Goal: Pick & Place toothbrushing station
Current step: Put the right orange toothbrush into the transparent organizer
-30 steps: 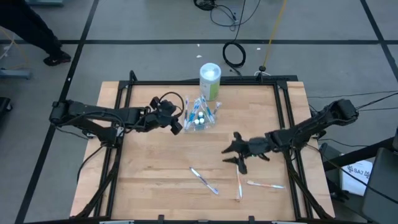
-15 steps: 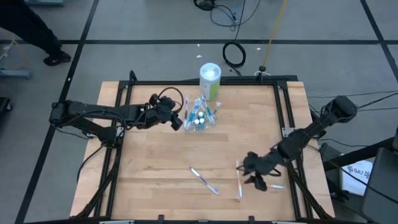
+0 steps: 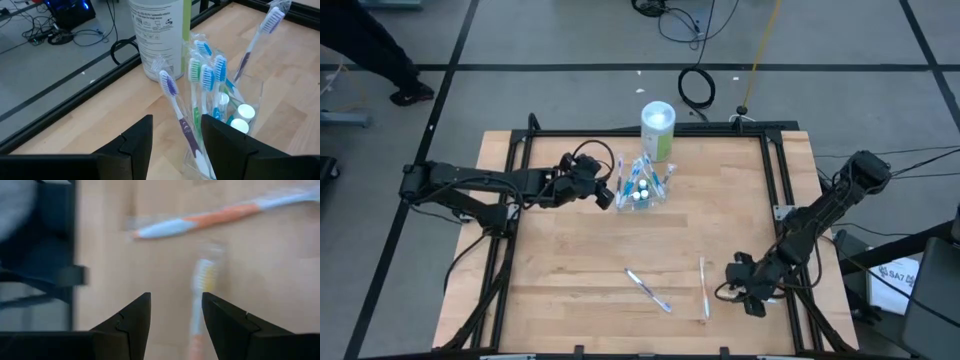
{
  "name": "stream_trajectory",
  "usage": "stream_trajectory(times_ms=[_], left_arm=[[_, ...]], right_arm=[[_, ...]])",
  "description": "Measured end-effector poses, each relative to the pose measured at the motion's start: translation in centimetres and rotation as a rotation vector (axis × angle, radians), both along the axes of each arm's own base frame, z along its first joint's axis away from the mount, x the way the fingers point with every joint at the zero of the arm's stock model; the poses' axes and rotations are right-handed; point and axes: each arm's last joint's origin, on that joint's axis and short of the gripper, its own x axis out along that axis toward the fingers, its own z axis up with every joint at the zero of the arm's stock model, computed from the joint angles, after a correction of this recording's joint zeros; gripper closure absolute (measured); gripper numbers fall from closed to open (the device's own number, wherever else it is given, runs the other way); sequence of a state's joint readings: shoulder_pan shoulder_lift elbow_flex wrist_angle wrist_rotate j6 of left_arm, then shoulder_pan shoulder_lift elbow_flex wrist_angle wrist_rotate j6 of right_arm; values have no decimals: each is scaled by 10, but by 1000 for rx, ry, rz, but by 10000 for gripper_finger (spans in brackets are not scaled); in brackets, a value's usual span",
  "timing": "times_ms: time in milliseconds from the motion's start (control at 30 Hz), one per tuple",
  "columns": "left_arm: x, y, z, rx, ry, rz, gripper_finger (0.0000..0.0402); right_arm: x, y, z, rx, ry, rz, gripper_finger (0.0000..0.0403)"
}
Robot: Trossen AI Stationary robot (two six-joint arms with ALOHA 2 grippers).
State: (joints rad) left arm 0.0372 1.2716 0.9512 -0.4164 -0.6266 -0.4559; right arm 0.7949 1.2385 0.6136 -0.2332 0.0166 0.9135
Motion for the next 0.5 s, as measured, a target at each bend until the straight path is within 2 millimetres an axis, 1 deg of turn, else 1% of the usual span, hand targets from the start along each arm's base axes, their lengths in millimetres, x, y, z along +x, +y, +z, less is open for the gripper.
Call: stream_trajectory(times_ms=[100,267,500], left_arm=[[0,0,0,-14,-13,8,227],[1,-4,-1,-49,-16,-33,227],[1,-6,-1,-50,-16,-45,227]], right_arm=[[-3,-4,-3,-73,8,12,234],[-4,0,-6,-88,13,35,234],[-4,9,-28,-158,75,67,234]])
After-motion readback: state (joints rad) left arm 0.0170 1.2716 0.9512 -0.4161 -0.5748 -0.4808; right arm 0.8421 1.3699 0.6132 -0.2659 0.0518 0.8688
